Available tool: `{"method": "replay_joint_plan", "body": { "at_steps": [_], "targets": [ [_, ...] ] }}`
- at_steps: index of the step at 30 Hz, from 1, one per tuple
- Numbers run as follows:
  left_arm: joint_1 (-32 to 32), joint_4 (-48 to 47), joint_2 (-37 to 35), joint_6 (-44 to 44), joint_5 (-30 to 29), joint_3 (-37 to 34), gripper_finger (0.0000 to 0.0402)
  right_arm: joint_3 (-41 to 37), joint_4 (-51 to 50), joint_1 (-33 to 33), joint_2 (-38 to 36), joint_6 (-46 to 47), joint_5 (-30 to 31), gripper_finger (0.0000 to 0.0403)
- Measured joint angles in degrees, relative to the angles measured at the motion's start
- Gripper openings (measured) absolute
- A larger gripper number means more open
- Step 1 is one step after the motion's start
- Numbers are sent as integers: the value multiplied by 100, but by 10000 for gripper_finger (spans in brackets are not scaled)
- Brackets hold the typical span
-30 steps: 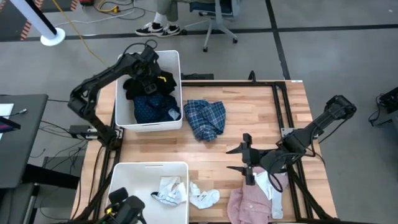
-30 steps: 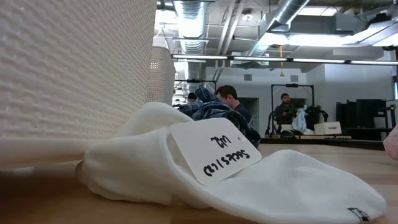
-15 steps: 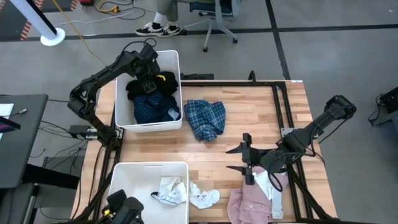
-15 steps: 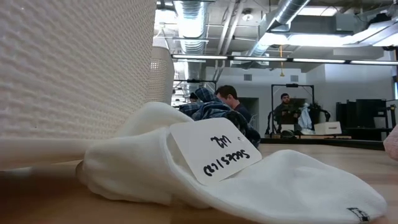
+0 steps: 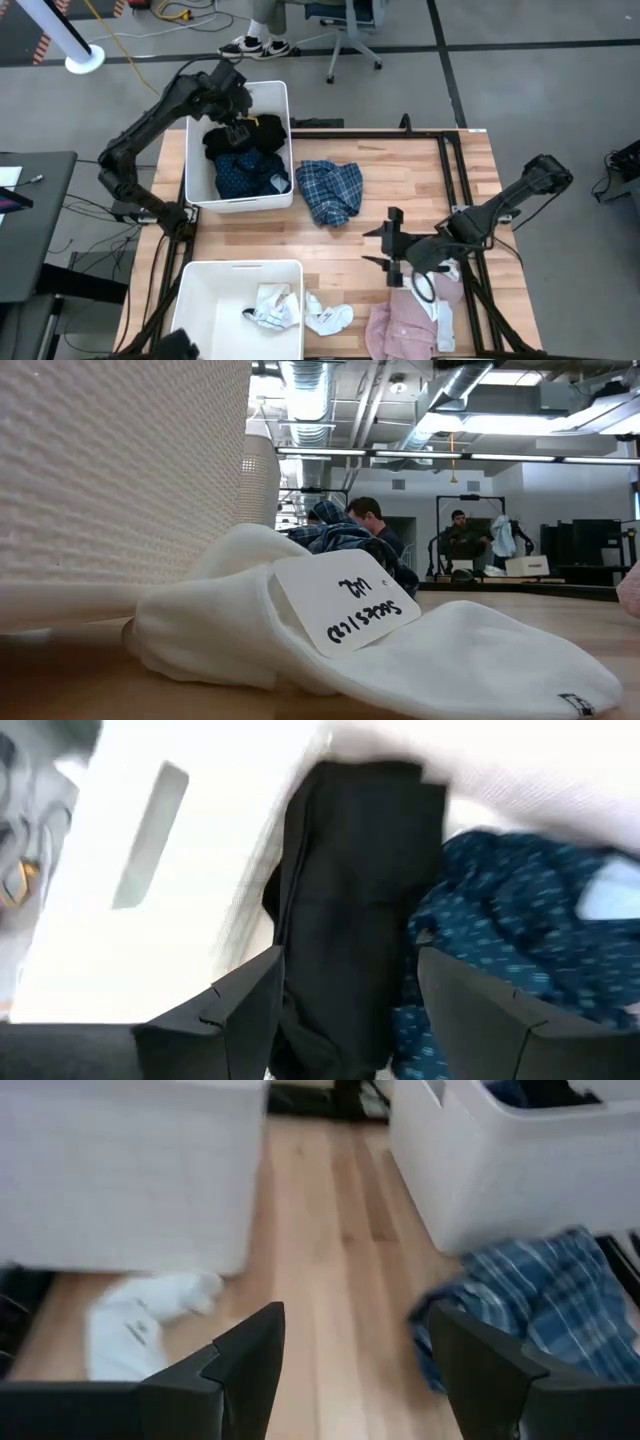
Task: Sort clothes
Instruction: Put the blue striped shirt into the top white laundry organizer
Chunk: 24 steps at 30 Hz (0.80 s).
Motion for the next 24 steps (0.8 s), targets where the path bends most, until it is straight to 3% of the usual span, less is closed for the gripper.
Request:
{"method": "replay_joint_plan", "body": {
  "at_steps": [9,16,24],
  "targets": [
    [-1175,-89,-1132,-747,-2,4,224,0,-263,-844,947,-431,29,260],
    [-2386,-256,-1871,-1662,-37,-87,224,0,-242,-1425,1808,-758,398,260],
    [-3582,-588,-2464,-2680,-610,-569,224,0,-72,-1817,2423,-993,485,260]
  ]
}}
